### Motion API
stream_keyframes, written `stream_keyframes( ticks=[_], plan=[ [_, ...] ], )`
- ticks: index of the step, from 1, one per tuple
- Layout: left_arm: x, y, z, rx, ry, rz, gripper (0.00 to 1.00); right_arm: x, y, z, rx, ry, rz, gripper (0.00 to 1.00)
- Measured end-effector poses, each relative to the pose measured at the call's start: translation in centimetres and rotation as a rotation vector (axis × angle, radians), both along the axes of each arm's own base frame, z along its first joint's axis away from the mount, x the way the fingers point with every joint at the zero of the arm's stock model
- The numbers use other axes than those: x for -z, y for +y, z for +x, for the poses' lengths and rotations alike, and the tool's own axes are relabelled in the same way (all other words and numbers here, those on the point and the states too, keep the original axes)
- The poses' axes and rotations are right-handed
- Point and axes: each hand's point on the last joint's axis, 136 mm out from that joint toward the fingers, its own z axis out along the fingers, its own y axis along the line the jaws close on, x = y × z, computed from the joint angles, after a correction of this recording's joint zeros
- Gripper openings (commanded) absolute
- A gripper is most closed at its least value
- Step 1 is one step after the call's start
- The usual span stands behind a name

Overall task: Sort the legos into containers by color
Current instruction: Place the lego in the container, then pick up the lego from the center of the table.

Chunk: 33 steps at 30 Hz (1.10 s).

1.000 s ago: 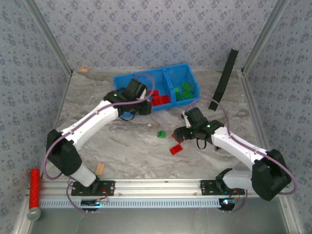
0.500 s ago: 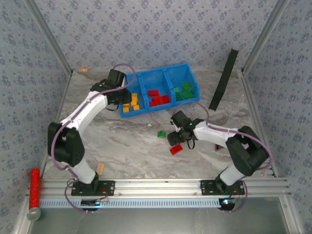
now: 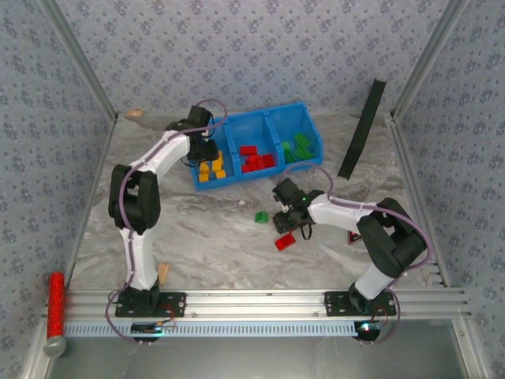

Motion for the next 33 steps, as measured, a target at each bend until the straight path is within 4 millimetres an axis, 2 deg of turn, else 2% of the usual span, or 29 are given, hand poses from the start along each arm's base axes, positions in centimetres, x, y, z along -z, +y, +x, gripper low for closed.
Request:
stream_keyframes(
  ticks=[5, 9, 17, 26, 29, 31, 33],
  plan=[
    [1.7, 0.0, -0.1, 0.001, 0.041, 0.015, 0.29, 0.0, 0.0, 0.2, 0.001, -0.007, -0.006, 0.42],
    [1.8, 0.1, -0.2, 0.004, 0.047, 0.018, 0.37, 0.0, -0.1, 0.5, 0.007, -0.012, -0.012, 0.36],
    [1.8, -0.3, -0.3, 0.021, 0.050, 0.008, 0.51, -0.1, -0.1, 0.4, 0.008, -0.009, -0.014, 0.32],
    [1.6, -0.4, -0.3, 0.025, 0.046, 0.008, 0.58, -0.2, -0.2, 0.4, 0.010, -0.007, -0.015, 0.31],
    [0.7, -0.4, -0.4, 0.031, 0.032, 0.006, 0.60, -0.2, -0.4, 0.4, 0.013, -0.003, -0.016, 0.31],
    [-0.7, -0.4, -0.4, 0.040, 0.002, 0.001, 0.62, -0.2, -0.7, 0.3, 0.017, 0.003, -0.022, 0.30],
    [-3.2, -0.3, -0.7, 0.050, -0.045, -0.008, 0.63, -0.3, -1.0, 0.2, 0.022, 0.010, -0.027, 0.30]
  ],
)
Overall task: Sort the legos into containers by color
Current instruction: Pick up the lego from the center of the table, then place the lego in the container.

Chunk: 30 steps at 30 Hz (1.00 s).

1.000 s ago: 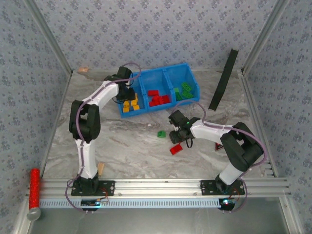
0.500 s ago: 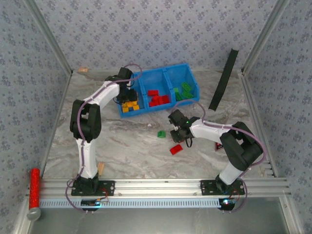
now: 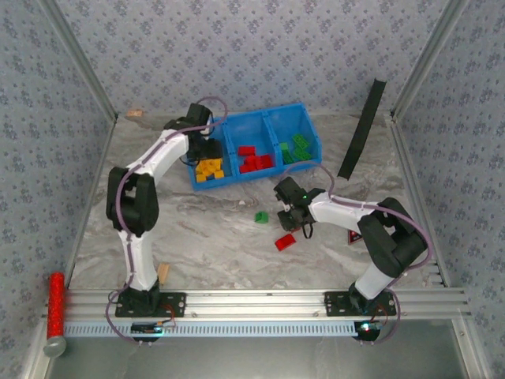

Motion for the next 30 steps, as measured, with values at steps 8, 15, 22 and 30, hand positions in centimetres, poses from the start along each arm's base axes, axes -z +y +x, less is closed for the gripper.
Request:
stream_keyframes(
  ticks=[8, 15, 22, 30],
  plan=[
    [-9.5, 0.1, -2.5, 0.048, -0.190, -0.044, 0.65, -3.2, 0.5, 1.7, 0.014, -0.029, 0.037, 0.29],
    [-9.8, 1.5, -7.9, 0.085, -0.177, -0.026, 0.67, -8.4, 1.7, 4.5, -0.004, -0.117, 0.084, 0.28],
    [-8.6, 0.5, -15.9, 0.241, -0.161, 0.007, 0.80, -16.1, 4.0, 10.2, -0.030, -0.273, 0.155, 0.28],
    [-6.1, 0.7, -23.3, 0.381, -0.219, -0.028, 0.83, -18.1, 7.9, 16.2, -0.077, -0.340, 0.185, 0.27]
  ],
)
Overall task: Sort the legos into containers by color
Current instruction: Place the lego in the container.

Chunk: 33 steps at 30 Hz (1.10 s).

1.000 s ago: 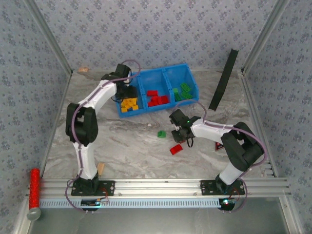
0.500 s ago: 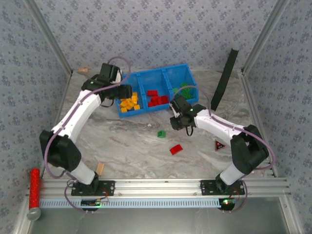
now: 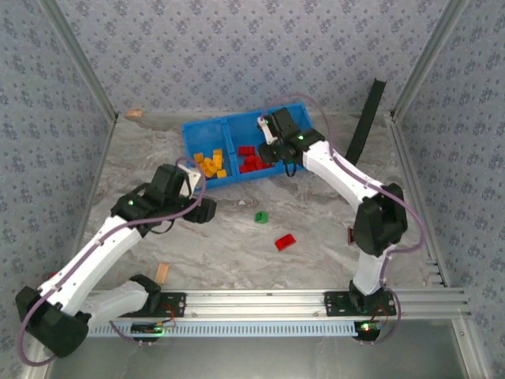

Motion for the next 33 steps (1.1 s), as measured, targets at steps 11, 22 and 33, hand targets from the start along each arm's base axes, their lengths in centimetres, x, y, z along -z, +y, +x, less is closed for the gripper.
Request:
stream_keyframes(
  ticks=[11, 22, 33],
  plan=[
    [0.7, -3.3, -2.1, 0.098, -0.024, -0.057, 0.84, 2.0, 4.4, 6.3, -0.021, 0.002, -0.015, 0.28],
    [5.0, -11.7, -5.8, 0.349, 0.041, -0.014, 0.85, 8.4, 4.8, 7.4, -0.021, 0.103, -0.069, 0.30],
    [8.5, -19.1, -8.2, 0.550, 0.066, 0.077, 0.85, 9.9, 3.9, 8.1, -0.002, 0.129, -0.063, 0.42]
  ],
)
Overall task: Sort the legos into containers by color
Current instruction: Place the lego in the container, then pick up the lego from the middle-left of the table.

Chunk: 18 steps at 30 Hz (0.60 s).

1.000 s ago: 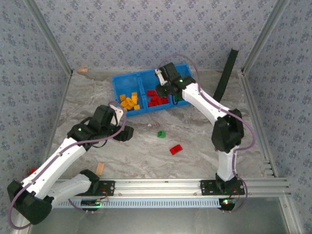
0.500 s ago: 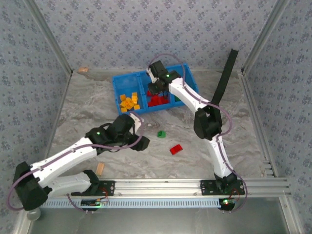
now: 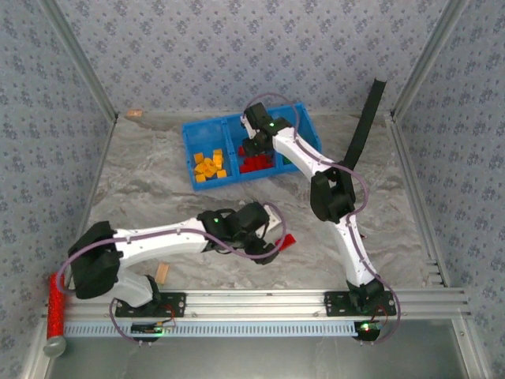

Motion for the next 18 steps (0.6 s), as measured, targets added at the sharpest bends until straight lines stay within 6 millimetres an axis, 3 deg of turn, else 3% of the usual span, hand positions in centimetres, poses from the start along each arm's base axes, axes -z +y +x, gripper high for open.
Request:
stream_keyframes(
  ticks=[5, 10, 18],
  plan=[
    [1.3, -3.0, 0.0, 0.061, -0.019, 0.024, 0.85, 0.7, -0.2, -0.3, -0.004, 0.012, -0.006, 0.51],
    [2.9, -4.7, 0.3, 0.095, -0.038, 0.069, 0.84, 0.2, -0.3, -1.2, -0.018, 0.019, -0.008, 0.58],
    [4.7, -6.2, 1.2, 0.099, -0.048, 0.115, 0.82, -2.6, -0.7, -2.3, -0.034, -0.010, 0.009, 0.68]
  ],
)
